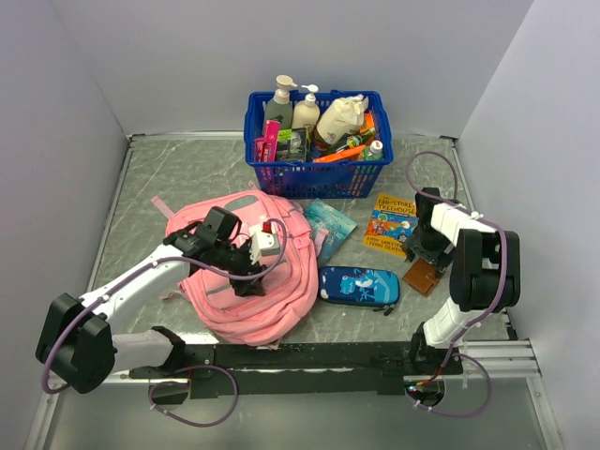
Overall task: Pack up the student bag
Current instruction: Pick up the personal item from the center of the board.
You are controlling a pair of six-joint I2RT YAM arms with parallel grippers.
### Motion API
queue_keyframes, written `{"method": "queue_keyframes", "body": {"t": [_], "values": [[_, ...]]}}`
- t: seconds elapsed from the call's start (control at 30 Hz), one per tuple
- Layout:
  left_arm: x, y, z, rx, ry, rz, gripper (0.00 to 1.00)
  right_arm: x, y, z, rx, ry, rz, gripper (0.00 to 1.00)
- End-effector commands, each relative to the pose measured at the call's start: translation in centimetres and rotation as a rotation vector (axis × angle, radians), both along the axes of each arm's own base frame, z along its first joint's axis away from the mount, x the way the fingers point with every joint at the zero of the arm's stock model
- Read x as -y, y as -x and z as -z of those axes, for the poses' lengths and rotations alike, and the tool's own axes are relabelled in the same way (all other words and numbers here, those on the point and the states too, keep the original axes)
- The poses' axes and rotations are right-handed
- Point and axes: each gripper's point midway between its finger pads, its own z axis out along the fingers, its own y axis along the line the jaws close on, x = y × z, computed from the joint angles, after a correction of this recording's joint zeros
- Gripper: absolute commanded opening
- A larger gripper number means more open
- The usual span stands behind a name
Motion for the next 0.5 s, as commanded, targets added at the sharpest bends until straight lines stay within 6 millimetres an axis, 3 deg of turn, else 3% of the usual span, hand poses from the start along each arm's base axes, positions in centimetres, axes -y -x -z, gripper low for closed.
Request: {"method": "queue_keyframes", "body": {"t": [0.0, 0.1, 0.13, 0.17, 0.23, 0.47], "values": [[-0.5, -2.9, 0.9, 0.118, -0.055, -0.083, 0.61, -0.5, 0.8, 1.4, 0.003, -0.038, 0.013, 0.84], [-0.8, -4.3, 0.8, 0.158, -0.070, -0.151, 0.45, -0.9, 0.9, 1.4, 0.012, -0.057, 0.011, 0.72], [-0.7, -4.8, 0.3, 0.171, -0.066, -0.170, 0.36, -0.9, 0.9, 1.4, 0.014, -0.060, 0.009, 0.66], [-0.7, -5.1, -0.1, 0.182, -0.062, -0.182, 0.32, -1.0, 0.9, 1.4, 0.016, -0.064, 0.009, 0.56], [-0.6, -5.7, -1.1, 0.206, -0.054, -0.201, 0.23, -1.2, 0.9, 1.4, 0.026, -0.074, 0.006, 0.51], [-0.2, -6.6, -4.6, 0.238, -0.021, -0.234, 0.04, -1.7, 0.8, -0.3, 0.112, -0.096, -0.011, 0.30]]}}
